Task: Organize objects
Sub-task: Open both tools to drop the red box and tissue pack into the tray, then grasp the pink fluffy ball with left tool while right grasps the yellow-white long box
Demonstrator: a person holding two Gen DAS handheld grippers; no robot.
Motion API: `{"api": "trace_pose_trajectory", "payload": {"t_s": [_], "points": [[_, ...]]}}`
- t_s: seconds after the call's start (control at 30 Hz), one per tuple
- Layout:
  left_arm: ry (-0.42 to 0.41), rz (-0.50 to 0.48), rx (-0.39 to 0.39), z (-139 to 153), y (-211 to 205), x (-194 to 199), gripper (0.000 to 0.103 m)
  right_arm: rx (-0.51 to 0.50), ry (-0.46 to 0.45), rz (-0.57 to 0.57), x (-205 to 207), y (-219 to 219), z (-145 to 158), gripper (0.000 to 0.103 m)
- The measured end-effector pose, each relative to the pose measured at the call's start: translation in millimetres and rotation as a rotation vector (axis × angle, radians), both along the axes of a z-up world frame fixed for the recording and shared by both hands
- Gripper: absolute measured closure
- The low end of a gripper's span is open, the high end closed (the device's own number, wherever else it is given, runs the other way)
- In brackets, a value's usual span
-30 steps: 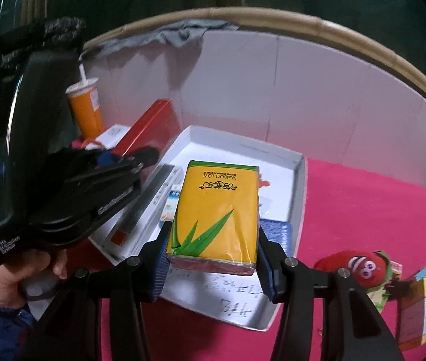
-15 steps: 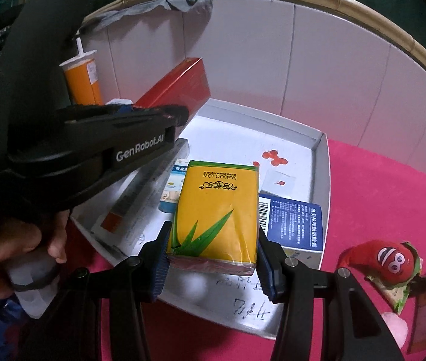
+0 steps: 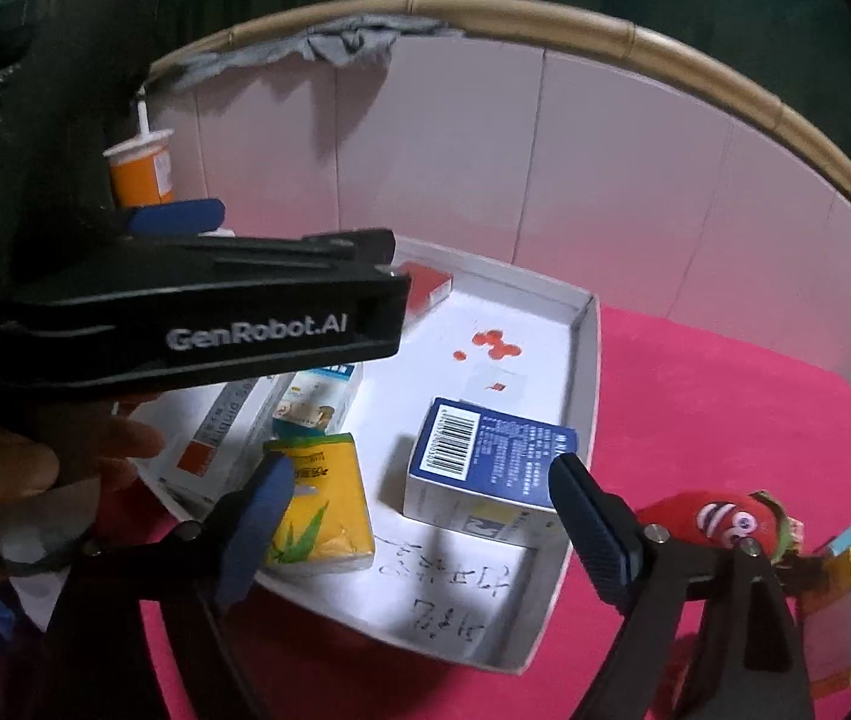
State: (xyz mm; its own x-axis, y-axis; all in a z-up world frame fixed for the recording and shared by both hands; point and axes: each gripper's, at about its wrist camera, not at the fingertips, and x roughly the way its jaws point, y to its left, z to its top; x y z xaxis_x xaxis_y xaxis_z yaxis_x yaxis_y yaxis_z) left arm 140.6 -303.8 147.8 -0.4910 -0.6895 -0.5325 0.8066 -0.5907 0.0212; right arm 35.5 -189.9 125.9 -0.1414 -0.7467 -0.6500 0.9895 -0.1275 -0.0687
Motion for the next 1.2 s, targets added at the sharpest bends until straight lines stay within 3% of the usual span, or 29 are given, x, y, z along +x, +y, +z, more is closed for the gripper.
{"api": "trace_pose_trajectory", "payload": {"t_s": [0.7,1.2], "points": [[-0.002,0.002,-0.003,11,47,0,0.0,-0.09,-0.038,-0.124,-40,62,24,0.001],[-0.026,-0.112,-0.007,5,81,-19,0.0,-0.162,-0.057,-0.22,-81,119,41,0.0]]}}
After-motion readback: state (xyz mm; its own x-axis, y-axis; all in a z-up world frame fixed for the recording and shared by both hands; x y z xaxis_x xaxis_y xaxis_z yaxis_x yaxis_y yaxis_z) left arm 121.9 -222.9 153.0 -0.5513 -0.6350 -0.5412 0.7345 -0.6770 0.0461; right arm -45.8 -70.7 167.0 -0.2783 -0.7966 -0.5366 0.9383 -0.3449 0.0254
